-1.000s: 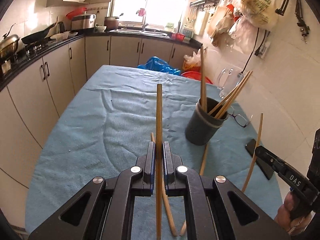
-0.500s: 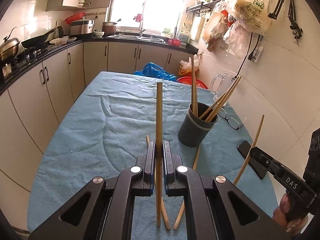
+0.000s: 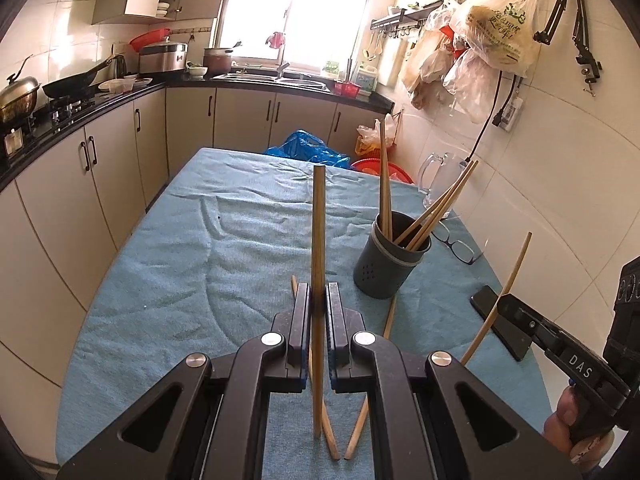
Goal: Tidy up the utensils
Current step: 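Carry the held chopstick upright over the grey cup with the right gripper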
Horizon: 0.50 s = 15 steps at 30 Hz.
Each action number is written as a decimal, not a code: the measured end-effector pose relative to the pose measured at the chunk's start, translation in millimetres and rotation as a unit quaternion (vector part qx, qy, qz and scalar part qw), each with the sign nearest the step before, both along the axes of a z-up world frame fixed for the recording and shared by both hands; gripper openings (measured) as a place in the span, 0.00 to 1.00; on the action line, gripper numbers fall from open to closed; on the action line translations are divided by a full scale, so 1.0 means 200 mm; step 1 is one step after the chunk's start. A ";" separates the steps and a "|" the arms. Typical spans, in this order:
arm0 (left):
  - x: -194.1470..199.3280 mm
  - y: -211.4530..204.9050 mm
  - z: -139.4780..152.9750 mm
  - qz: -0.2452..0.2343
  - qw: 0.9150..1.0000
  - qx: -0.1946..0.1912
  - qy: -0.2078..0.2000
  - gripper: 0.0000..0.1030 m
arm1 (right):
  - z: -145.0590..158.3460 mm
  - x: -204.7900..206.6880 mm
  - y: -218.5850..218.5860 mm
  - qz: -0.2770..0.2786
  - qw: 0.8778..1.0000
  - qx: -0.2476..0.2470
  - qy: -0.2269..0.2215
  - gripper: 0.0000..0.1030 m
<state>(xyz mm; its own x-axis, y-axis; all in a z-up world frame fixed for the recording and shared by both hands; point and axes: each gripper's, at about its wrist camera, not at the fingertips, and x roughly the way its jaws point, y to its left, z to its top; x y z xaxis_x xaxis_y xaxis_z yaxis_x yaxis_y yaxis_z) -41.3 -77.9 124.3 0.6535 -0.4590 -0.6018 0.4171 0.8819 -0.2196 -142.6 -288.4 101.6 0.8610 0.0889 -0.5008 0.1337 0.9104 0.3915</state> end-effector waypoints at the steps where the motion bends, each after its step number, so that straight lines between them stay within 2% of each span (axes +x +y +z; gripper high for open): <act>1: 0.00 0.00 0.00 0.000 1.000 0.001 -0.002 0.06 | 0.00 0.00 0.00 -0.001 1.000 0.000 -0.001 0.06; 15: -0.01 -0.02 0.02 -0.007 1.000 0.001 -0.006 0.06 | 0.02 0.00 -0.01 -0.005 1.000 0.002 -0.007 0.06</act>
<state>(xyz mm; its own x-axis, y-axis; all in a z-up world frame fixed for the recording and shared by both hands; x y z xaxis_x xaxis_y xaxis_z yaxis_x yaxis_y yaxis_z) -42.5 -81.2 128.8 0.6548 -0.4659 -0.5951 0.4312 0.8770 -0.2120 -142.9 -291.1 105.9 0.8693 0.0812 -0.4876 0.1378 0.9075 0.3967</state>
